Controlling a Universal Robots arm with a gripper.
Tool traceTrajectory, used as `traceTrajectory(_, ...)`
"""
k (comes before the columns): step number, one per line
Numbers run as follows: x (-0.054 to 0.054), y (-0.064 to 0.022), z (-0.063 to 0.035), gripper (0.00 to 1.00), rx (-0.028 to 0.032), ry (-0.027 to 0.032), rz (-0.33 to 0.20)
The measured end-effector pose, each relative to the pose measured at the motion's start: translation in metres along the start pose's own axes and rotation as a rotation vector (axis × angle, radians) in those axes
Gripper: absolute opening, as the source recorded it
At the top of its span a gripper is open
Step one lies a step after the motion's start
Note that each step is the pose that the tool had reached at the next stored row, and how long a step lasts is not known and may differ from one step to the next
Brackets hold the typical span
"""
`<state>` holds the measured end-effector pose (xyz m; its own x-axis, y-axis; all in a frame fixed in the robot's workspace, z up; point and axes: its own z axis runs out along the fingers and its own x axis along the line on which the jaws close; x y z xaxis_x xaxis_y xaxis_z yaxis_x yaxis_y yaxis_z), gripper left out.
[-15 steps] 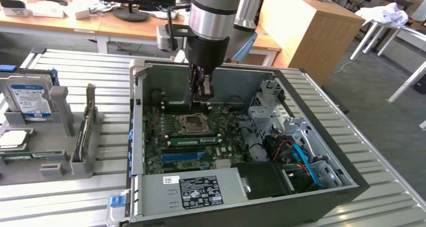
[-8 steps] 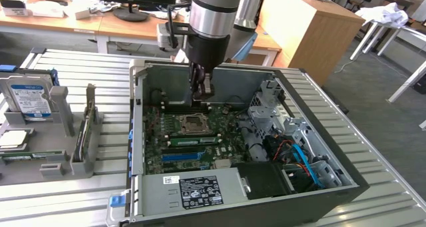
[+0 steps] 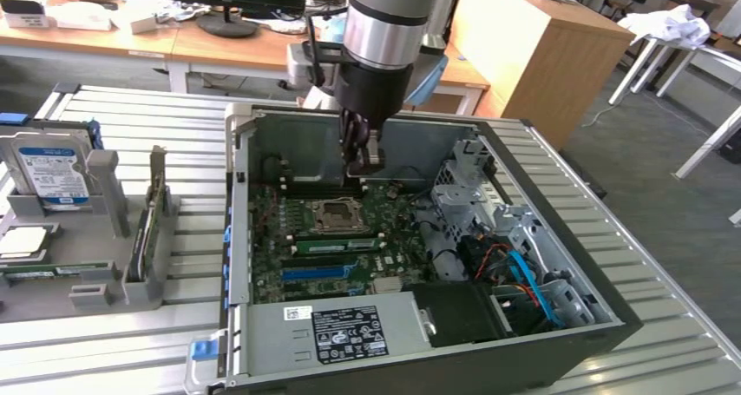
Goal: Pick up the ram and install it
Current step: 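Press down the ram until it locks into place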
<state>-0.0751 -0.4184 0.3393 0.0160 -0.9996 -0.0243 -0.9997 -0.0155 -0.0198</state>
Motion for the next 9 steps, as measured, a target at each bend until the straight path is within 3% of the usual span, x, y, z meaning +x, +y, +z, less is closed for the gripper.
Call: traceTrajectory(9,0.006,-0.0212,0.0002,0.11,-0.005,0.0001,0.0)
